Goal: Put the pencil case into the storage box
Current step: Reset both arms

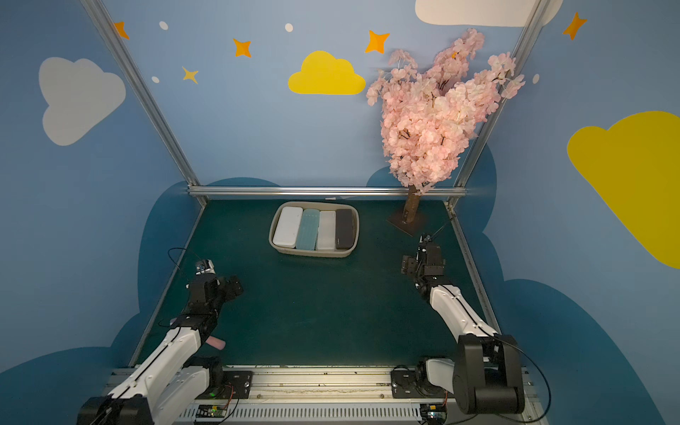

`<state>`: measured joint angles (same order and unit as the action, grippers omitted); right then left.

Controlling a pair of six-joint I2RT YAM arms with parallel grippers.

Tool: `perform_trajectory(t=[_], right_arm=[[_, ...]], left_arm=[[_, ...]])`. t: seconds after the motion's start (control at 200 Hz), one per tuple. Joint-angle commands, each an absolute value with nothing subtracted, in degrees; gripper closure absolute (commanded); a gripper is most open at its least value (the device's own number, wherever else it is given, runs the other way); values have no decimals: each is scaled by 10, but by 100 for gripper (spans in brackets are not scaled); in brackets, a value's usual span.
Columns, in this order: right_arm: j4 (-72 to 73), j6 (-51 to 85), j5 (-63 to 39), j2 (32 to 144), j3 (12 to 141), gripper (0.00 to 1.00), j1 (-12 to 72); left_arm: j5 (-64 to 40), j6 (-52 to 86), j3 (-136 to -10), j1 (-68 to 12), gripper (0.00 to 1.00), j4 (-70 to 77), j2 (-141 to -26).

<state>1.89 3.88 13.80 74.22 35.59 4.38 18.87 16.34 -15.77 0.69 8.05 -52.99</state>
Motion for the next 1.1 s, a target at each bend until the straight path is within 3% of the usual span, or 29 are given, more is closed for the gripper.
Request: perform_trajectory(t=[0.0, 0.11, 0.33, 0.476, 0.546, 0.656, 1.096], right_arm=[[163, 21, 121, 802, 350, 6, 38], [202, 15, 124, 867, 367, 4, 38], [257, -2, 53, 839, 317, 1, 29], [384, -22, 49, 855, 257, 1, 39], [337, -20, 41, 846, 271, 1, 37], [347, -21, 43, 847, 268, 1, 38], [348, -21, 42, 846, 267, 2, 37]], left_arm=[[197, 165, -149, 27, 0, 194, -572], [170, 147, -171, 38, 0, 240, -632], [116, 101, -231, 38, 0, 334, -769], [58, 33, -228, 20, 0, 448, -860], [101, 12, -211, -9, 0, 536, -902], [101, 14, -223, -10, 0, 471, -879], [103, 12, -219, -10, 0, 488, -882]])
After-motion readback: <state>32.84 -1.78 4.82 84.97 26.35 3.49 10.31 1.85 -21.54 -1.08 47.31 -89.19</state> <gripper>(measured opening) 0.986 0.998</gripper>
